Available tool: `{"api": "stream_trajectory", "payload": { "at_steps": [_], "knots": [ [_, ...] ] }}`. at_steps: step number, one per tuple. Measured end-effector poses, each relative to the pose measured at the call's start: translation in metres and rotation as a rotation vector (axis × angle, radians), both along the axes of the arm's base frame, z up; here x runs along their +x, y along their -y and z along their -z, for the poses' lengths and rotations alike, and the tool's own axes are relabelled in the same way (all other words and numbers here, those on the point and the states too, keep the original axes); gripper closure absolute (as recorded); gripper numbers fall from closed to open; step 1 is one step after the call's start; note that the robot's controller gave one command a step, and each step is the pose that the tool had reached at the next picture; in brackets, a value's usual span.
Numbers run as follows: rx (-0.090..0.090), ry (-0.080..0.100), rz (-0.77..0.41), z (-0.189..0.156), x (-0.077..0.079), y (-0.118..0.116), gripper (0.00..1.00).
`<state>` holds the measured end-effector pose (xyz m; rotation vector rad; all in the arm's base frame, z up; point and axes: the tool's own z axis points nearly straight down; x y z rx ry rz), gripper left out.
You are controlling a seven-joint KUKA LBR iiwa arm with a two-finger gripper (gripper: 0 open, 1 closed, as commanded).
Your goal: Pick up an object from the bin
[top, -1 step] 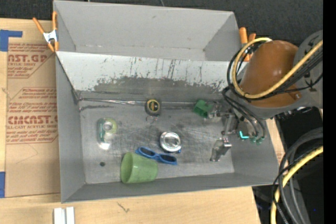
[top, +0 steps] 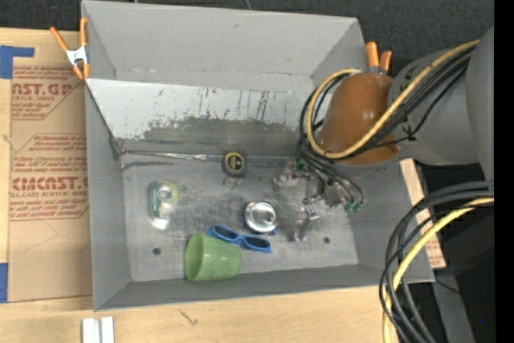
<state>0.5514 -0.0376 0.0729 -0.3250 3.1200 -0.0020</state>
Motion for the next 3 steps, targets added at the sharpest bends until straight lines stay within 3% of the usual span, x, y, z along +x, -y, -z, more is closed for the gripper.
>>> {"api": "stream_trajectory", "payload": {
  "at_steps": [1, 2, 3],
  "knots": [
    [-0.002, 0.015, -0.177, -0.002, -0.034, -0.052, 0.0],
    [0.001, 0.024, -0.178, -0.004, -0.032, -0.054, 1.0],
    [0.0, 0.008, -0.162, -0.112, 0.029, -0.048, 1.0]
  ]
}}
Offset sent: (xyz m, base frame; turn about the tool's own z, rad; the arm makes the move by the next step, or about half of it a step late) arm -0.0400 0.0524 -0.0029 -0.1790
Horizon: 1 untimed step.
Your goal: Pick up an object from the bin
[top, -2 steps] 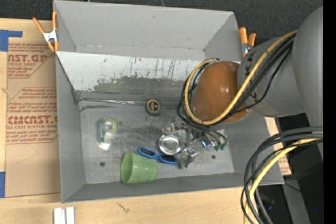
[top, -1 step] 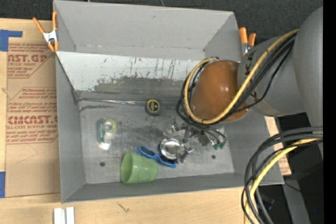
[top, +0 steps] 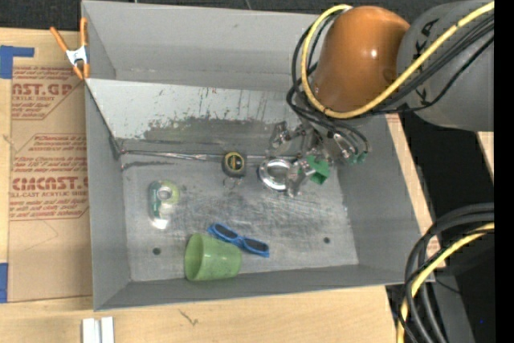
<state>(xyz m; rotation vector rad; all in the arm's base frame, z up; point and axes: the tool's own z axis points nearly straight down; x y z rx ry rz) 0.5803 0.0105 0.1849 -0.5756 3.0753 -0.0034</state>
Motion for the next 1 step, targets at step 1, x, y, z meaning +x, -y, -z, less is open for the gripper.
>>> {"api": "stream_trajectory", "payload": {
  "at_steps": [1],
  "knots": [
    [-0.003, -0.008, -0.019, -0.0414, -0.0414, 0.0539, 1.0]
  ]
}}
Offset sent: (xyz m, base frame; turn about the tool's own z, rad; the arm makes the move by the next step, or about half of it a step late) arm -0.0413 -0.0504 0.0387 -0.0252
